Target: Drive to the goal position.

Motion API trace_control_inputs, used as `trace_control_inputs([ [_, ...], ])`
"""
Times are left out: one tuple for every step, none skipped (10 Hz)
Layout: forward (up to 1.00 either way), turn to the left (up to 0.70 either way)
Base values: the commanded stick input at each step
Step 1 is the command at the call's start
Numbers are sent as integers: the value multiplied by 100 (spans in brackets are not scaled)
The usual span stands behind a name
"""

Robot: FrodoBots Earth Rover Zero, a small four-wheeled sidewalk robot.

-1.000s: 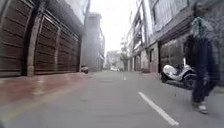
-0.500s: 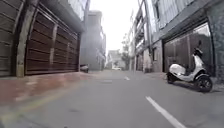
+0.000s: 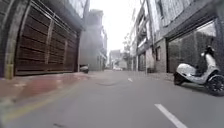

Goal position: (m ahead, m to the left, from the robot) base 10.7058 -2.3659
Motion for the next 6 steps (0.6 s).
trace_control_inputs([
  [100,0],
  [100,0],
  [100,0],
  [100,0],
  [100,0],
  [100,0],
])
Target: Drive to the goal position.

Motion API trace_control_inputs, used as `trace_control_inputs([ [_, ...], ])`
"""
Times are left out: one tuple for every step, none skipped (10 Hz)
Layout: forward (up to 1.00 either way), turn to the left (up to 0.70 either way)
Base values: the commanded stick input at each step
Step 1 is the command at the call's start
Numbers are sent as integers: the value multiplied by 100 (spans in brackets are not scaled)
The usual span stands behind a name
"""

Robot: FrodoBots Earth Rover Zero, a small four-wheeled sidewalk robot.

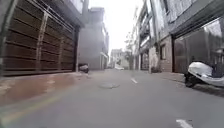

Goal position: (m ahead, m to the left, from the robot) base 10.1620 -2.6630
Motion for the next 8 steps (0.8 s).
trace_control_inputs([
  [100,0],
  [100,0],
  [100,0],
  [100,0],
  [100,0],
  [100,0],
  [100,0],
  [100,0],
])
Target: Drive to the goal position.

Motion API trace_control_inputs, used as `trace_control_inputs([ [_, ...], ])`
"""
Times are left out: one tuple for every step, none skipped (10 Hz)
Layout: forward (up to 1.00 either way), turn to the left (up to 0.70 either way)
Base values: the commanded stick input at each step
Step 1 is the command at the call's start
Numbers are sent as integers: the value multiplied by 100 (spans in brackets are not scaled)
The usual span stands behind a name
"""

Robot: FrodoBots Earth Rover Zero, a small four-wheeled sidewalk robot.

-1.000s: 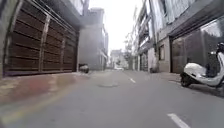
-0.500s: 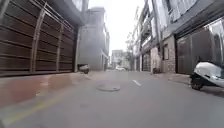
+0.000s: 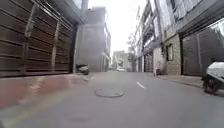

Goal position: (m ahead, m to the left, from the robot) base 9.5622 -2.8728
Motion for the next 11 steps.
trace_control_inputs([
  [100,0],
  [100,0],
  [100,-18],
  [100,-38],
  [100,-40],
  [100,-29],
  [100,-5],
  [100,0],
  [100,0],
  [100,0],
  [100,0],
])
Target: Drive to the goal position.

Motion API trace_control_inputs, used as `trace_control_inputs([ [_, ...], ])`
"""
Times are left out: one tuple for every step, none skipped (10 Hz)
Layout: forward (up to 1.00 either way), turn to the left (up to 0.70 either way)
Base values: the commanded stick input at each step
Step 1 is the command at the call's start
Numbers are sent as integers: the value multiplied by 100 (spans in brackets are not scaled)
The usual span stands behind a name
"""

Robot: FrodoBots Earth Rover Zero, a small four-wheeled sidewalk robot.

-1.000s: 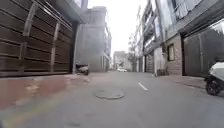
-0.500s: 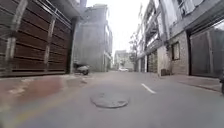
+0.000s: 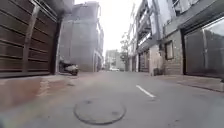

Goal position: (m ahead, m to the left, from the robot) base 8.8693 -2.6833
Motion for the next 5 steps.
trace_control_inputs([
  [100,0],
  [100,0],
  [100,0],
  [100,0],
  [100,0],
])
